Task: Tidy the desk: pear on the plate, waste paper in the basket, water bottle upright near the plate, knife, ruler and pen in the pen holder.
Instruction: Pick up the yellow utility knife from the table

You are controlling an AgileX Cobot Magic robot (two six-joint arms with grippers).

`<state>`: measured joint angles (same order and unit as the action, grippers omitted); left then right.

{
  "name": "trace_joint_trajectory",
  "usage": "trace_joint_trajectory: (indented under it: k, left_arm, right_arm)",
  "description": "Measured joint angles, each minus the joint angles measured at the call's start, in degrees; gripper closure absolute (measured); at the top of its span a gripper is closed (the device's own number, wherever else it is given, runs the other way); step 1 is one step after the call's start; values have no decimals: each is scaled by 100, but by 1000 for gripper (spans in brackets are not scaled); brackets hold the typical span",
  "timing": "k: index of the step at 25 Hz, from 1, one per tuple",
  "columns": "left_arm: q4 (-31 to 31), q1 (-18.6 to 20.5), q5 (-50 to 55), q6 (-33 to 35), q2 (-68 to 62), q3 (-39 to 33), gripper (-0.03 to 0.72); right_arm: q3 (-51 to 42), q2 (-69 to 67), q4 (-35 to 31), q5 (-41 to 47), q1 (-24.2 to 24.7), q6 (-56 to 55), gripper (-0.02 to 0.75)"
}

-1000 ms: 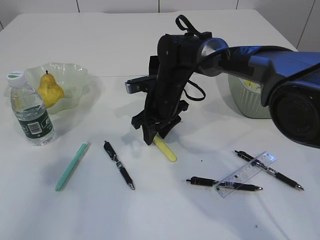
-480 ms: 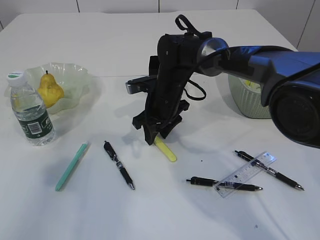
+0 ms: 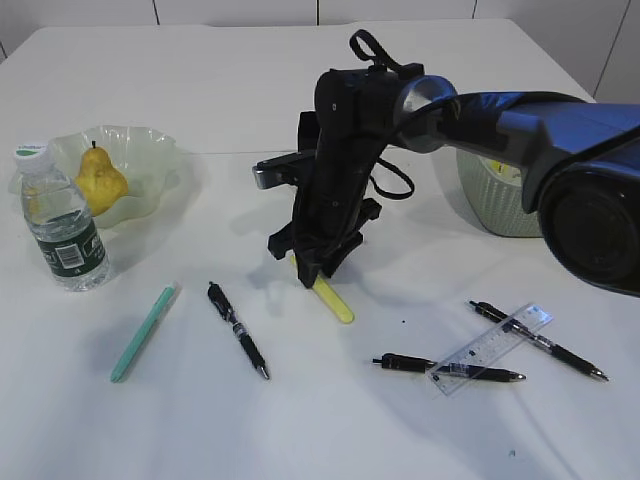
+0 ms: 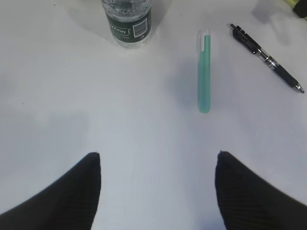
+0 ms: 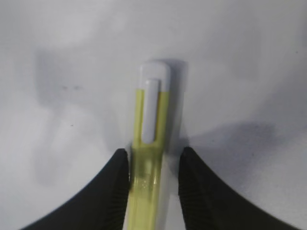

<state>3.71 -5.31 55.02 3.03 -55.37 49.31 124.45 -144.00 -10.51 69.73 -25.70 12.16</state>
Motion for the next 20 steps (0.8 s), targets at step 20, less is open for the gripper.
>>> trace_joint_trajectory:
  k: [20]
  left_arm:
    - [0,0,58,0,0,0,169]
  right_arm:
    - [9,0,196,10,0,-13,577]
